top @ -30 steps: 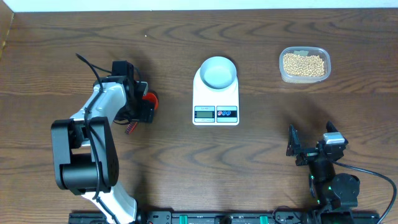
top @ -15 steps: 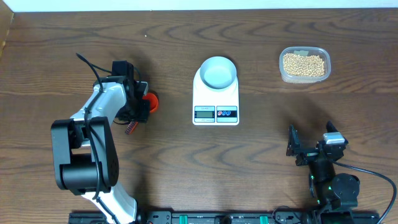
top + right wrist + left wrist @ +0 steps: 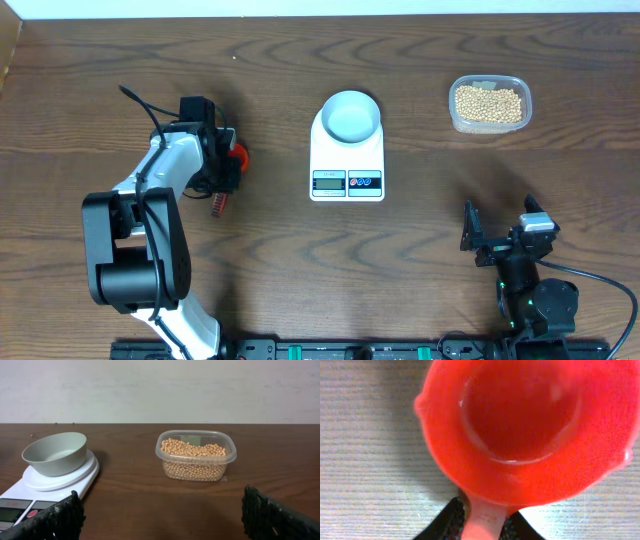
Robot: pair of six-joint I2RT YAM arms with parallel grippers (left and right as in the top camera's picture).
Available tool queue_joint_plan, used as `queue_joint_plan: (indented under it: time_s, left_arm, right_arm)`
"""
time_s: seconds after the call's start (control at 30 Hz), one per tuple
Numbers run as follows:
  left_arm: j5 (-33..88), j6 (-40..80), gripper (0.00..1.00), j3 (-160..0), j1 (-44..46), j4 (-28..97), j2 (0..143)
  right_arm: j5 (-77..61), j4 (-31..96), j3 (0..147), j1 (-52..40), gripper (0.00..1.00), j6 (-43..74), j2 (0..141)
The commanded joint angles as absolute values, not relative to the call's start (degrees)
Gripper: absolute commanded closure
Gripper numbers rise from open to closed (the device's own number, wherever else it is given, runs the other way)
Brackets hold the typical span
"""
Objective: Scoop item into bowl and weigh 50g on scale
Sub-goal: 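Lift the red scoop with the left gripper toward the scale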
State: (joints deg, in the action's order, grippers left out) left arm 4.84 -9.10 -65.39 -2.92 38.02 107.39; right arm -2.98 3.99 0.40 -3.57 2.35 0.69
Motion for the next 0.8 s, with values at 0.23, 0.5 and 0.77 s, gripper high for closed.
queue_joint_plan:
  time_s: [0.23,0.5,0.77]
  left_arm:
    - [5.4,-2.9,0.89,-65.8,-3.2,38.0,107.6]
    - [5.4,4.8,0.92,-66.3,-3.2,37.8,107.0]
    - [6.1,18.7,0.93,-67.3,-3.2,38.1,98.5]
  right_arm:
    - [-2.7,4.3,0.3,-3.7,0.01,2.5,0.3]
    - [-2.7,4.3,0.3,-3.7,0.01,2.5,0.3]
    - [-2.7,4.3,0.3,-3.7,0.01,2.5,0.3]
